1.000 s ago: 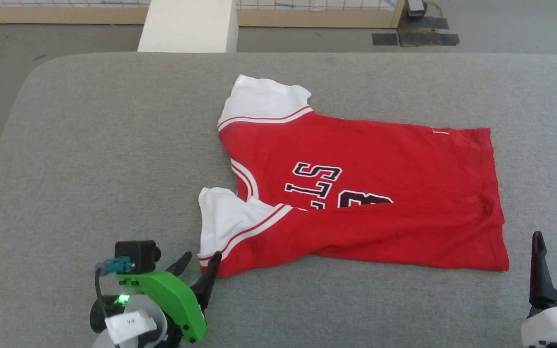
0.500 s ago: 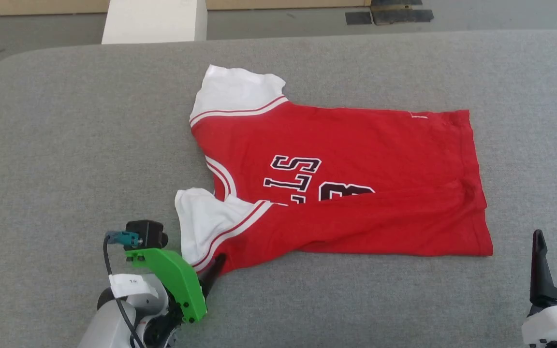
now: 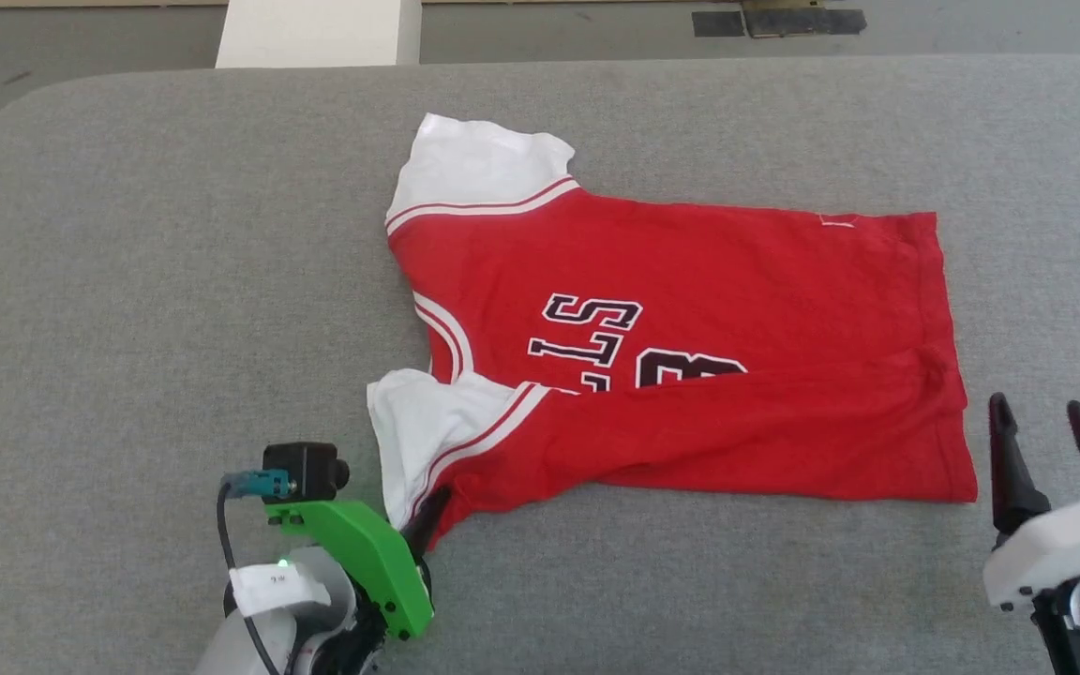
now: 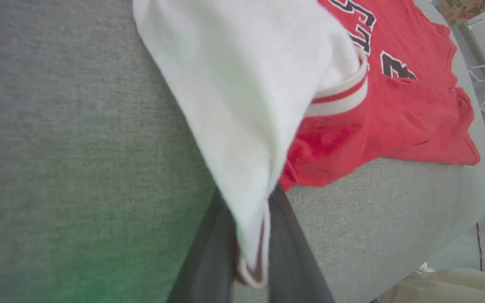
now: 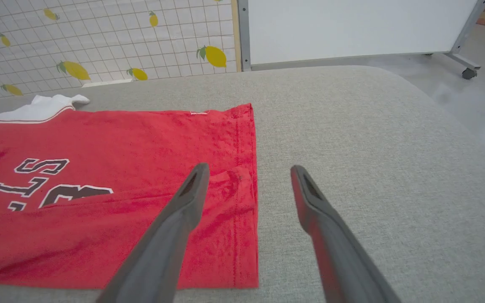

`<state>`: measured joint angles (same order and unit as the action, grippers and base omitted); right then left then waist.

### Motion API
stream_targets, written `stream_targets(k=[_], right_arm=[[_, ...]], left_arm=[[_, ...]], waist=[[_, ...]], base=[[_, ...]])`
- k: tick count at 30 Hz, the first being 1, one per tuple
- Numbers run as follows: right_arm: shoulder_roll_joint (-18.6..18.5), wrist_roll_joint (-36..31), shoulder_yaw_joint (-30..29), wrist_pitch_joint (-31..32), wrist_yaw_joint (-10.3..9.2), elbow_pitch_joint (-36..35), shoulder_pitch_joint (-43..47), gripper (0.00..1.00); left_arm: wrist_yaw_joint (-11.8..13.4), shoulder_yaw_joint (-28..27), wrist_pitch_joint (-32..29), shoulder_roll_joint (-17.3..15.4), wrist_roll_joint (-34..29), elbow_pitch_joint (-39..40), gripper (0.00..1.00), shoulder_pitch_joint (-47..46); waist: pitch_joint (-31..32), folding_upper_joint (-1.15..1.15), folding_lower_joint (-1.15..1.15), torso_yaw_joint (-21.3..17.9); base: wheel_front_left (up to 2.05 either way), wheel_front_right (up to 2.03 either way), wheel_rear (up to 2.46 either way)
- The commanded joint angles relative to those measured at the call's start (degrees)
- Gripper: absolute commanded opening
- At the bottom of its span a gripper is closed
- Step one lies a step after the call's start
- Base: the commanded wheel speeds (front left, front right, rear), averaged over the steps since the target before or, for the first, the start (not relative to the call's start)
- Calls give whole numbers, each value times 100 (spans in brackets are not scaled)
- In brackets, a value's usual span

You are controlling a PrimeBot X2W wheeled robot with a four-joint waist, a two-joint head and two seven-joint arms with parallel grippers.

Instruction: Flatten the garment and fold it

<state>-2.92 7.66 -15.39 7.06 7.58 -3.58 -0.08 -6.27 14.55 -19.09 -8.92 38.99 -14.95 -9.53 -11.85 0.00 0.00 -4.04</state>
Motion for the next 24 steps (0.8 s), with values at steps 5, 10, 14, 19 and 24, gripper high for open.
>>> stream_targets(k=[5,10,14,19,24], right_arm=[[-64,106,-48,1460,-9,91,-245,100],[-159,9,-116,2291,-9,317,-277,100],[-242,-64,-68,2387,-9,479,-318,100],[-189,43,39,2480,-9,908,-451,35],[-154,24,-27,2434,-9,1086,-594,0]], left_arm=[[-4,48,25,-18,15,243,0,124],[20,76,25,-22,0,336,0,99],[32,92,19,-19,7,369,0,71],[67,93,-17,-59,16,402,0,18],[81,65,-49,-69,82,380,0,-28]], waist=[[-129,0,0,98],[-202,0,0,138],[-257,0,0,154],[-331,0,0,178],[-386,0,0,209]], base=[[0,0,0],[0,0,0],[0,0,0],[0,0,0],[0,0,0]])
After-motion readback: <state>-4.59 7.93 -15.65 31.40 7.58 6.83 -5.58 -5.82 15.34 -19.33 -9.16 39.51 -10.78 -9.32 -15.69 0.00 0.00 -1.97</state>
